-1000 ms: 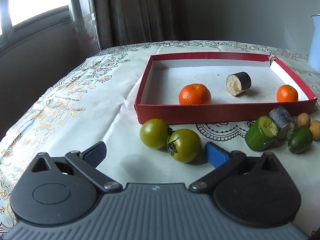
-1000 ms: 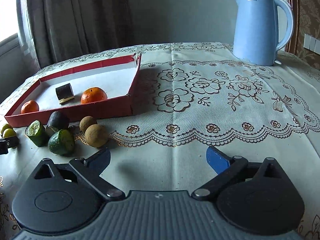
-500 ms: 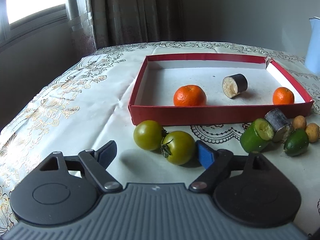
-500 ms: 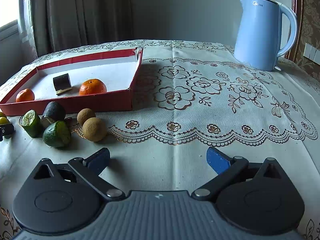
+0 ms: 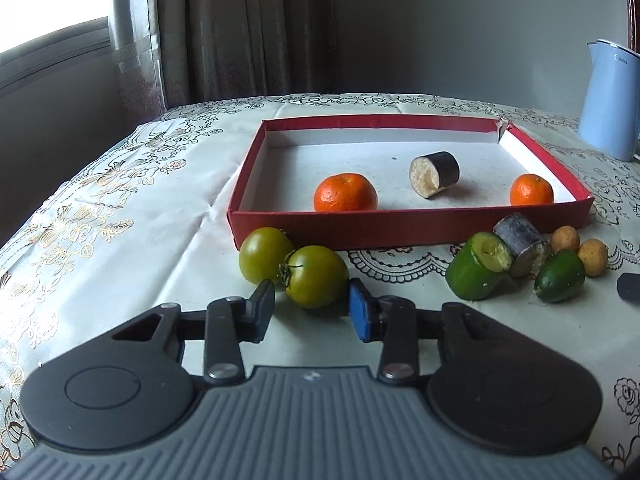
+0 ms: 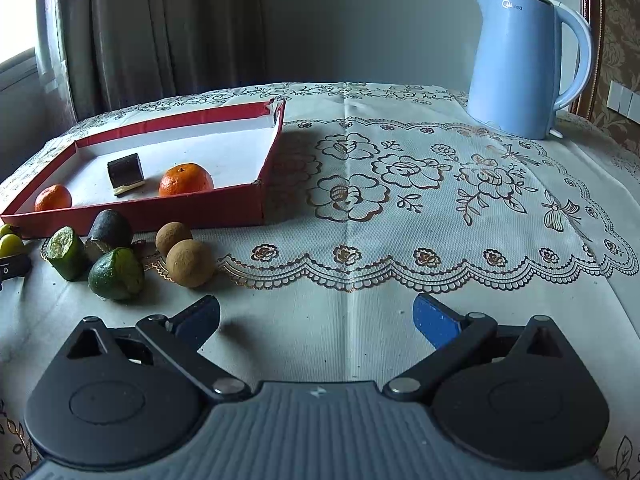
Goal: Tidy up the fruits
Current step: 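Move the left gripper to a green tomato and close on it, then lower the green tomato into the tray and open the left gripper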
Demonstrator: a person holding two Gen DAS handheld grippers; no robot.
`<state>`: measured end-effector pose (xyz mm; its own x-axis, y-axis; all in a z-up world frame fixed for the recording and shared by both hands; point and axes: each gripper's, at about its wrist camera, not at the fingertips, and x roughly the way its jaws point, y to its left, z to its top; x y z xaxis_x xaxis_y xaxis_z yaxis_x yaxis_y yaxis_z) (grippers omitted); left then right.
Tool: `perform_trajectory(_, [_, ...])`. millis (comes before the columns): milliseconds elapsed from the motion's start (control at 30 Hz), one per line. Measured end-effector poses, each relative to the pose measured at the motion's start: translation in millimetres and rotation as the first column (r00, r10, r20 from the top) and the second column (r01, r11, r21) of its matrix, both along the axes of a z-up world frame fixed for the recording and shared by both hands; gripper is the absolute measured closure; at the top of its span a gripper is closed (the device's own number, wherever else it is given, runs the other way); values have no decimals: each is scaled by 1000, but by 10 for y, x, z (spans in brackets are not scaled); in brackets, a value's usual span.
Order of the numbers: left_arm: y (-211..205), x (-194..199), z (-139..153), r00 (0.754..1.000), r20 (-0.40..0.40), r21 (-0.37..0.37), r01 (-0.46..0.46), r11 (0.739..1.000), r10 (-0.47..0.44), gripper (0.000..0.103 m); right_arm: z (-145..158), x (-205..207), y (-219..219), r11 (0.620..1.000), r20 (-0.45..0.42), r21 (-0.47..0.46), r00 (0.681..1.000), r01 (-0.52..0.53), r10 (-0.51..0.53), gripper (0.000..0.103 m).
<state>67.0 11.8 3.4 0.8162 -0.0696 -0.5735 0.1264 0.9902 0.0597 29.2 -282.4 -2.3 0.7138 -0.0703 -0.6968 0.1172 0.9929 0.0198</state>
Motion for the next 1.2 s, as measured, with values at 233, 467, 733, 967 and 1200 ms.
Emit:
perform_trajectory(233, [0, -16, 0, 1000, 10, 6, -5, 1000, 5, 73, 6, -7, -8, 1000, 4, 9, 1000, 1, -2, 0])
perform_trajectory(467, [8, -40, 8, 1000, 22, 9, -14, 1000, 14, 73, 7, -8, -9, 1000, 5, 9, 1000, 2, -2, 0])
perform_trajectory(733, [-37, -236, 65, 999, 39, 9, 21, 1000, -21, 73, 11, -7, -14, 1000, 7, 14, 1000, 3, -3, 0])
perform_trajectory(967, [-213, 23, 393, 994, 94, 8, 60, 998, -61, 73, 13, -3, -15, 1000, 9, 16, 1000, 4, -4, 0])
perform_trajectory(1200, [-18, 340, 496, 989, 133, -20, -65, 998, 67, 19, 19, -19, -80, 998, 29, 62, 1000, 11, -13, 0])
